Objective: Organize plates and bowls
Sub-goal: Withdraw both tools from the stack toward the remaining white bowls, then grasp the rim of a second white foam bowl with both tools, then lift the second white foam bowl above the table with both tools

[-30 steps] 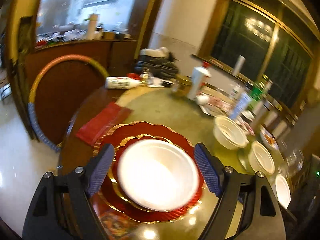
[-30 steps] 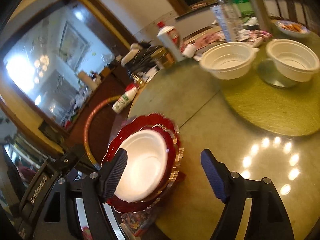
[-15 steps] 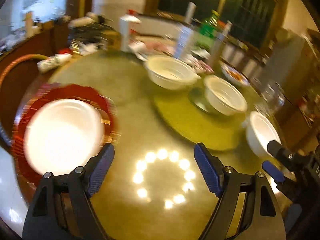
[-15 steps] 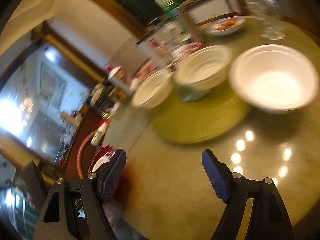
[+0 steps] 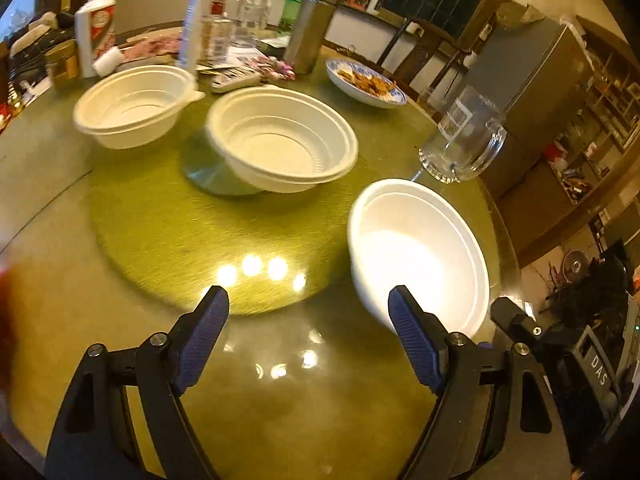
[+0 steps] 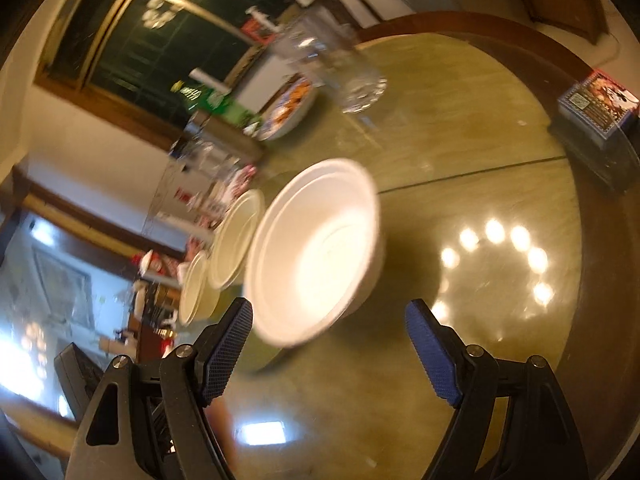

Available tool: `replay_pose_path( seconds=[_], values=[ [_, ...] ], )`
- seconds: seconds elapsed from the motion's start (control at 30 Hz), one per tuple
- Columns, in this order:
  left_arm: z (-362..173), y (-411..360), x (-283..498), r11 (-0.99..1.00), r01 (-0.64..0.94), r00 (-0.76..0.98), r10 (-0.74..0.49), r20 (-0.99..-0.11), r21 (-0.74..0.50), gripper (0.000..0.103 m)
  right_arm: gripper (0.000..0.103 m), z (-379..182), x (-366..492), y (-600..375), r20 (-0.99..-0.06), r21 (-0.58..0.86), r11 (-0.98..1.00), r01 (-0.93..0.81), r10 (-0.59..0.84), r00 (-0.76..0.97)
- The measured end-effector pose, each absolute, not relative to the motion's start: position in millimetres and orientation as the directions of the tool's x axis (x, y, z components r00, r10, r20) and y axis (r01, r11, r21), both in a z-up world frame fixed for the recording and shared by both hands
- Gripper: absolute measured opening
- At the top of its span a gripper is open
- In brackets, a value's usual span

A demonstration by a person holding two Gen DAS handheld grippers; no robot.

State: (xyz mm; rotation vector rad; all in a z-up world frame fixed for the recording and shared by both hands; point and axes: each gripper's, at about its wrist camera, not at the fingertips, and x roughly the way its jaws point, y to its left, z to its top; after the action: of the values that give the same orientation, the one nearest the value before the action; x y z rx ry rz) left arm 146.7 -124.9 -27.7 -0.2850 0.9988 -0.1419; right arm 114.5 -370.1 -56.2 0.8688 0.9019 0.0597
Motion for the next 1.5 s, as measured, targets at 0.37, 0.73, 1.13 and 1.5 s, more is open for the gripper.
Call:
replay_pose_path(
  seconds=[0.37,0.73,1.13,1.5],
  values=[
    [-55,-157,171,0.976,0.024,0.532,-0.195,-0.824,-0.215,0.032,0.045,-80,140,-380,-0.699,0.651,0.676,0.345,0.357,0.619],
    [-31,-103,123,0.983,0.005,0.642,-0.142,-0.753,-0.181,0.014,0.006,-51,126,-314,-0.657,0.591,0.787,0.179,0.34,0.673],
    [-36,-15,102,0.967,-0.184,0.691,-0.001,-0.723,-0.177,0.014,0.006,-42,126,-216,-0.633,0.559,0.828,0.029,0.404,0.661],
    [-52,2,104,0.956,-0.226,0.69,0.021,-0.723,-0.188,0.014,0.006,-57,132,-188,-0.626,0.533,0.846,-0.006,0.4,0.67]
  ],
)
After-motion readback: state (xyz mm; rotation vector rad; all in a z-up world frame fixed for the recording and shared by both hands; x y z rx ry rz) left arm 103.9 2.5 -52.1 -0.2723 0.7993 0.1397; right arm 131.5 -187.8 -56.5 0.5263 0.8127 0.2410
